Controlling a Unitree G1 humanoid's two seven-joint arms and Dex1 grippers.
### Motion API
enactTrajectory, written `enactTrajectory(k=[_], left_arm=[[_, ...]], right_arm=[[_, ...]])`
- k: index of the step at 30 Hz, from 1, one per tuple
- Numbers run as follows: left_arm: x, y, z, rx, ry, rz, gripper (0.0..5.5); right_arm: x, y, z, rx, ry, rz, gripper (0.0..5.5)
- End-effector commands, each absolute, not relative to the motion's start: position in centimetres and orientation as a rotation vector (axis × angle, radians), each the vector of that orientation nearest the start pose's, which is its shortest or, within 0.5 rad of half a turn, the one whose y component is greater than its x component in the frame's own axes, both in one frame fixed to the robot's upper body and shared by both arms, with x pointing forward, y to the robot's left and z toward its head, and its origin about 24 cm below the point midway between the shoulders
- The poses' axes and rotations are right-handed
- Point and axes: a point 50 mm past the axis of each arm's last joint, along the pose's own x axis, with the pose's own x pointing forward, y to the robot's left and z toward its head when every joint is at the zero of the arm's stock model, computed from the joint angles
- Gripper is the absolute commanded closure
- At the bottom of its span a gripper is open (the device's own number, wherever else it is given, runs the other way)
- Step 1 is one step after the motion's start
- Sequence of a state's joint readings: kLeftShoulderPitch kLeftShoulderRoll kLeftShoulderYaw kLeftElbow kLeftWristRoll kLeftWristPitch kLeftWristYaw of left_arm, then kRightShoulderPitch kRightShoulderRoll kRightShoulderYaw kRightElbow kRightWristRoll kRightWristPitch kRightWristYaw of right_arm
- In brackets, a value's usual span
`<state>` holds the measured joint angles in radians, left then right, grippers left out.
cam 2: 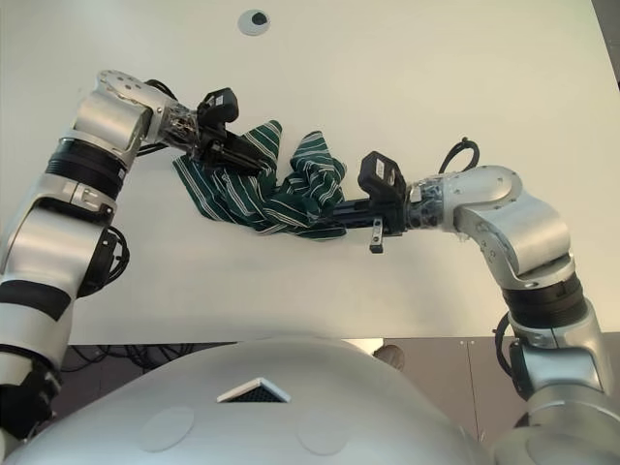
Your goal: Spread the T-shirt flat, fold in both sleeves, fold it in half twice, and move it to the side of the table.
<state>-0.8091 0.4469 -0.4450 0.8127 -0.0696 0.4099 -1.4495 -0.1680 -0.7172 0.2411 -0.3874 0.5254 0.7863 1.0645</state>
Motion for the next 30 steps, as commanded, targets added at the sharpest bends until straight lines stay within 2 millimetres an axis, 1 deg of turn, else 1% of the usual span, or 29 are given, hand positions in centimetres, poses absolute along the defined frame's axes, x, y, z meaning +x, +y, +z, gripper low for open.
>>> enactTrajectory(k=[1,6,12,14,16,17,19,21,23,25,26,28,30], left_arm=[[32.8,16.4,7.9,0.285,0.870,-1.441,3.55],[31.1,18.7,8.4,0.347,0.933,-1.446,3.55],[29.9,21.0,6.6,0.408,1.045,-1.381,3.55],[28.1,21.4,5.8,0.386,1.095,-1.419,3.55],[25.9,21.2,5.2,0.335,1.127,-1.477,3.55],[25.0,21.1,5.3,0.318,1.125,-1.496,3.55],[24.3,20.9,6.2,0.269,1.088,-1.491,3.55],[25.0,20.8,8.3,0.223,0.993,-1.448,3.55],[26.6,20.4,11.5,0.149,0.833,-1.398,3.55],[27.5,20.2,13.6,0.089,0.728,-1.369,3.55],[27.7,20.2,14.3,0.062,0.693,-1.359,3.55],[28.0,20.2,14.7,0.047,0.659,-1.345,3.55],[28.3,19.7,14.3,0.059,0.642,-1.340,3.55]], right_arm=[[21.9,-15.1,9.6,-0.121,0.572,1.362,5.47],[22.4,-16.0,9.4,-0.166,0.571,1.307,5.47],[22.4,-16.2,9.3,-0.179,0.560,1.283,5.47],[23.1,-16.3,9.5,-0.194,0.533,1.254,5.47],[23.7,-16.2,9.6,-0.199,0.501,1.226,5.47],[23.9,-16.2,9.5,-0.196,0.490,1.211,5.47],[24.0,-16.2,9.3,-0.195,0.480,1.194,5.47],[24.0,-16.3,9.2,-0.192,0.474,1.188,5.47],[23.7,-16.3,9.1,-0.179,0.472,1.187,5.47],[23.2,-16.3,9.0,-0.170,0.479,1.197,5.47],[23.1,-16.4,8.9,-0.166,0.486,1.203,5.47],[22.8,-16.4,8.8,-0.163,0.494,1.213,5.47],[22.9,-16.3,8.8,-0.164,0.496,1.217,5.47]])
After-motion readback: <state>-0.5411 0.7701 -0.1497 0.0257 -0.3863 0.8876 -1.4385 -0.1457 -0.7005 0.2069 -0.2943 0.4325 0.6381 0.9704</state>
